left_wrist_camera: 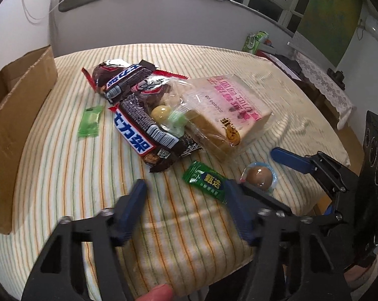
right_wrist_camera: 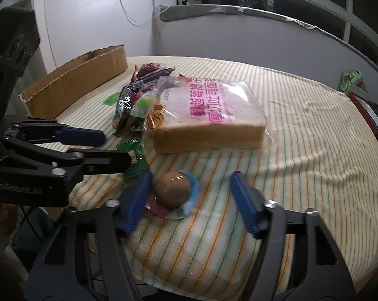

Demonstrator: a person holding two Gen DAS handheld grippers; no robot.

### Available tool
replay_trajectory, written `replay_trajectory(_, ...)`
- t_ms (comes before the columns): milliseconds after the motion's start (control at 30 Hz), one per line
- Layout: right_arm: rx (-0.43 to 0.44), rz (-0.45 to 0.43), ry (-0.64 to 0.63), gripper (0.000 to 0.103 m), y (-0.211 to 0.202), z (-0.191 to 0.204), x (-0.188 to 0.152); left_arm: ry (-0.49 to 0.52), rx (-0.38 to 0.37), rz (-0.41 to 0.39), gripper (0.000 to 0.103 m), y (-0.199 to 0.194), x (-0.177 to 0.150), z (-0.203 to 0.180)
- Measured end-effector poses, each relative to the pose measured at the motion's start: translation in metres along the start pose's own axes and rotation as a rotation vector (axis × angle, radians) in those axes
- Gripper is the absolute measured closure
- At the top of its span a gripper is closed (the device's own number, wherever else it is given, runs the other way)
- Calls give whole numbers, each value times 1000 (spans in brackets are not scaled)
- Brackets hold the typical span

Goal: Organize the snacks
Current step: 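Move the left tool to the green candy packet while the right tool reaches the wrapped egg, then grasp the green candy packet with the left tool while the right tool grasps the wrapped egg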

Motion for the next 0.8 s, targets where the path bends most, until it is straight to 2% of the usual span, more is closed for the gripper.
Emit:
replay_trajectory(33, 4, 0, -4, 51, 0, 0, 0, 5, -5, 4, 56, 1, 1, -1)
replay_trajectory(100, 10, 0, -12, 57, -2, 0, 0, 15, -8, 17, 60, 4, 1, -7)
replay_trajectory(233, 25, 0, -1, 70, -4, -5, -2, 31, 1, 22, 60, 9, 4, -17)
replay_trajectory(533, 55, -13, 23, 71, -7, -12, -5, 64, 65, 16, 60, 19, 6, -27)
replay_trajectory(800, 37, -21, 30, 71, -14, -19, -11, 131, 141, 23, 62, 26, 8, -42)
Point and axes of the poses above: each gripper's, at about its wrist camera, not at the fingertips, and y roughly the way its jaws point, z to its left, x to its top, the point moved 4 cm from there along y, roughly the way its jaws point, and after that the axes turned 2 degrees about -y, right-handed, at the moved point
